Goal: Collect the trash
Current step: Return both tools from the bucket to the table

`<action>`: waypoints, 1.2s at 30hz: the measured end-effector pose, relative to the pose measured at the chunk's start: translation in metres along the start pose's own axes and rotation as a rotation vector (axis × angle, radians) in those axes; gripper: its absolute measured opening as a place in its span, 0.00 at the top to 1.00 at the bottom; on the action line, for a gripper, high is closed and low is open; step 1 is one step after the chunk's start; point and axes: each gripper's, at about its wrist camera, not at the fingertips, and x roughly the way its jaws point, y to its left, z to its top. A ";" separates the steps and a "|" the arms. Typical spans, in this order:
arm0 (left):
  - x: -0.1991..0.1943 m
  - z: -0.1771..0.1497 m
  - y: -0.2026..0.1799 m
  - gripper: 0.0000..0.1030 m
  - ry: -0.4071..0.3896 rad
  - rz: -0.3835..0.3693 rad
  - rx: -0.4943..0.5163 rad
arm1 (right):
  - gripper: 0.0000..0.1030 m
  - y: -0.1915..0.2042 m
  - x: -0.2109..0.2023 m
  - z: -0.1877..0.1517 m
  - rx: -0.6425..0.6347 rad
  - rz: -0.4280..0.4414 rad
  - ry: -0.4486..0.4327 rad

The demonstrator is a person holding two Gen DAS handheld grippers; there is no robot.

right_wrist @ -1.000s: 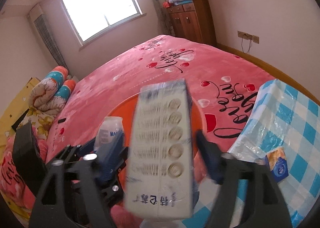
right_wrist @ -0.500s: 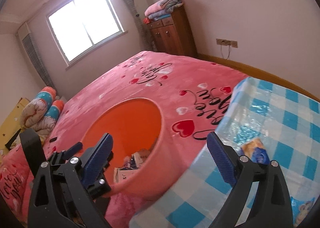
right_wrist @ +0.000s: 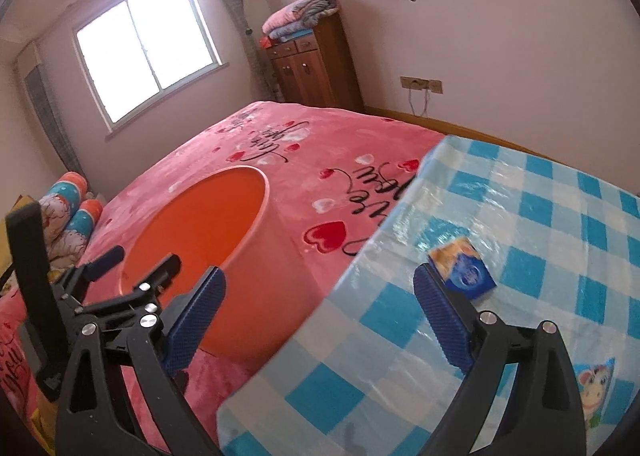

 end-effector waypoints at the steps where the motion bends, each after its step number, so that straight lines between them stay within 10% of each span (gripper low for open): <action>1: -0.001 0.000 -0.001 0.09 -0.002 -0.002 0.002 | 0.08 -0.003 -0.002 -0.002 0.005 -0.010 0.001; 36: -0.040 -0.013 -0.106 0.09 0.000 -0.089 0.144 | 0.08 -0.086 -0.075 -0.070 0.057 -0.189 -0.119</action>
